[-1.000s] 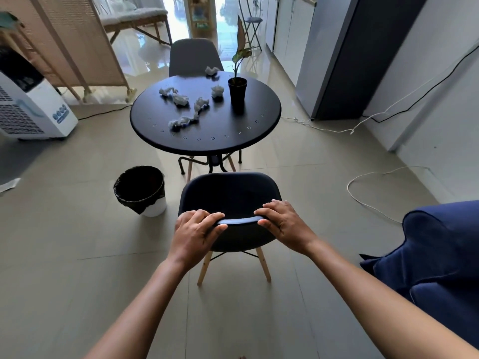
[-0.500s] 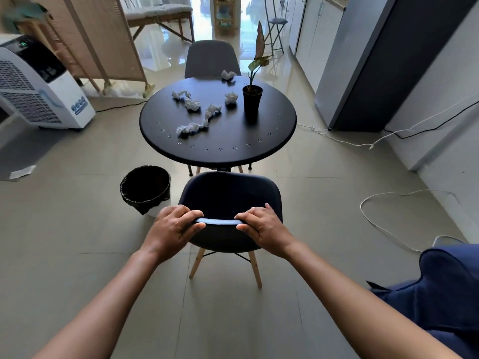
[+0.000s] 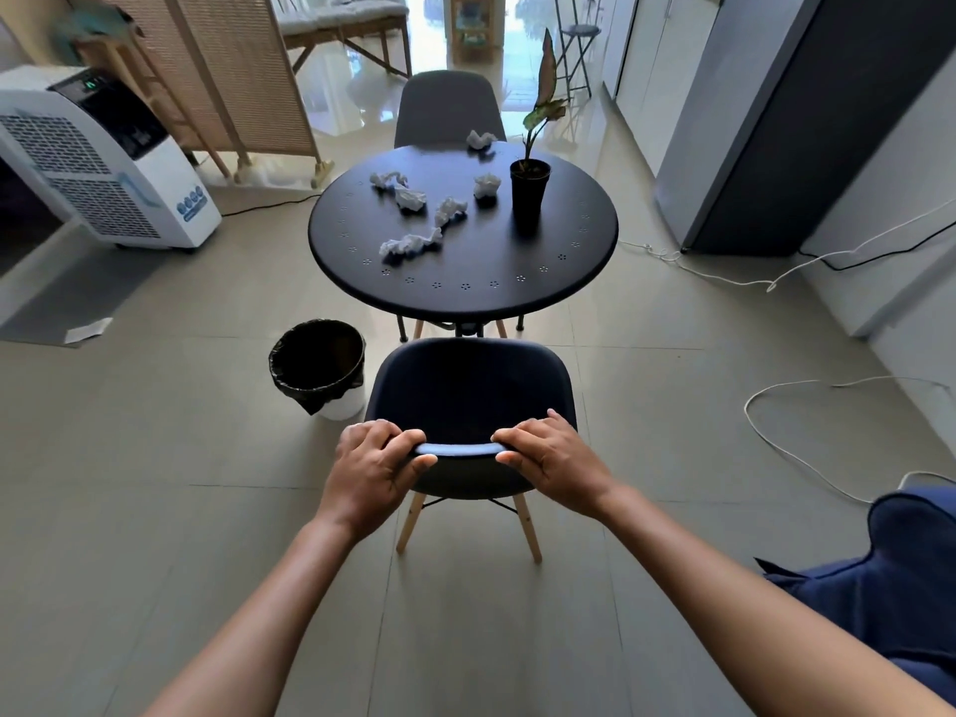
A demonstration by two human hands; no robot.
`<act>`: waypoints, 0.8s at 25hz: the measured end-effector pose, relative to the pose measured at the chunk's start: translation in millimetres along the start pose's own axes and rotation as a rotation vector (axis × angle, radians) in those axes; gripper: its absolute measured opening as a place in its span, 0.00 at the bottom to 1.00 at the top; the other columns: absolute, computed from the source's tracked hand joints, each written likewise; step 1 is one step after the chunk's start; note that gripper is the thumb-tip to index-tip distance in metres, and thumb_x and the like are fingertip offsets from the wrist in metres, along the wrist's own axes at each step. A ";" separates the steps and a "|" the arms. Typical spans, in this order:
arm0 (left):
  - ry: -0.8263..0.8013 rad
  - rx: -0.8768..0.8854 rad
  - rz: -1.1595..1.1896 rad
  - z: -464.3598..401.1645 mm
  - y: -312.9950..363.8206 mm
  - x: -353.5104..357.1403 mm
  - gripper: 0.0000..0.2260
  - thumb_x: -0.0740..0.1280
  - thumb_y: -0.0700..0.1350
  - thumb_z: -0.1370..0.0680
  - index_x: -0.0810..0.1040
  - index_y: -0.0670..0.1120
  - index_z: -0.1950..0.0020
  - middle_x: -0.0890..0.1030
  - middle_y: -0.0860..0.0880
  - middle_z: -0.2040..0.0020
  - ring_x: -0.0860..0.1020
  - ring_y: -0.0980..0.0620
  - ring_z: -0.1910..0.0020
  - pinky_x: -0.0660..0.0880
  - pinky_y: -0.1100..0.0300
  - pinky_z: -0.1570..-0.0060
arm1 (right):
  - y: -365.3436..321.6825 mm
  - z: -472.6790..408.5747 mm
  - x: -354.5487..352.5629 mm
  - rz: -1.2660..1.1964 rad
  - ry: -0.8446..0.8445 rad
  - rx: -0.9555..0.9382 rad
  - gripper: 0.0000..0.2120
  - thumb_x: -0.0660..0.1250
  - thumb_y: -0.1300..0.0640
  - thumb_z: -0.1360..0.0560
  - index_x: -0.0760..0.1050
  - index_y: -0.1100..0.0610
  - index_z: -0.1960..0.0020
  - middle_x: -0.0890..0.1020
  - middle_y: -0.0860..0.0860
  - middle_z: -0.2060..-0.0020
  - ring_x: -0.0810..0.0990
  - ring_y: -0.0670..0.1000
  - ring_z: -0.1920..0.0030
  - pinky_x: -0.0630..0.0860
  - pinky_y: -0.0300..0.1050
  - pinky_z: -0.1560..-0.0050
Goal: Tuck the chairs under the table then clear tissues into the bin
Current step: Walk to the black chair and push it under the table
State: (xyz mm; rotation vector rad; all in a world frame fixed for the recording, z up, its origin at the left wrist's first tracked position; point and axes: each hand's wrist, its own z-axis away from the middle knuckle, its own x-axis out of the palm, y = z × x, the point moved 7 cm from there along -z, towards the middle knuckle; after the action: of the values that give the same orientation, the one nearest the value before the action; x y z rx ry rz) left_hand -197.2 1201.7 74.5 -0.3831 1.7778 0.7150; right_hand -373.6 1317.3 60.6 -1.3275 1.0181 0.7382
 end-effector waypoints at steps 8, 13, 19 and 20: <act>-0.085 -0.072 0.112 -27.2 26.9 14.8 0.27 0.51 0.67 0.25 0.77 0.54 0.39 0.77 0.50 0.48 0.71 0.49 0.41 0.60 0.52 0.32 | 39.9 -8.1 -27.6 -0.013 -0.079 0.090 0.19 0.57 0.45 0.21 0.72 0.48 0.33 0.78 0.49 0.40 0.74 0.52 0.40 0.70 0.47 0.36; -0.134 -0.078 0.187 -59.6 31.7 29.4 0.16 0.57 0.60 0.22 0.75 0.56 0.38 0.75 0.51 0.46 0.68 0.49 0.39 0.58 0.48 0.30 | 66.5 -20.2 -37.6 -0.056 -0.042 0.190 0.18 0.57 0.45 0.21 0.72 0.48 0.33 0.76 0.50 0.37 0.71 0.52 0.37 0.69 0.44 0.37; -0.191 -0.084 0.200 -90.3 11.2 33.4 0.16 0.57 0.61 0.22 0.74 0.59 0.39 0.73 0.51 0.46 0.65 0.49 0.39 0.57 0.48 0.30 | 72.0 -47.6 -34.5 -0.117 -0.025 0.216 0.18 0.58 0.45 0.21 0.73 0.49 0.35 0.77 0.50 0.39 0.70 0.52 0.37 0.68 0.44 0.37; -0.197 -0.080 0.193 -94.8 7.9 33.5 0.16 0.57 0.61 0.22 0.74 0.58 0.39 0.73 0.51 0.45 0.66 0.48 0.39 0.57 0.48 0.29 | 72.2 -51.8 -33.7 -0.132 -0.024 0.223 0.18 0.58 0.45 0.21 0.73 0.49 0.35 0.77 0.50 0.39 0.70 0.52 0.37 0.67 0.45 0.36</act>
State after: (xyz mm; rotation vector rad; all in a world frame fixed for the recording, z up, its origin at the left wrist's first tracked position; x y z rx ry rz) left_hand -283.3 1150.3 63.2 -0.1881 1.6160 0.9299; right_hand -460.9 1280.0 63.4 -1.1775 0.9543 0.5235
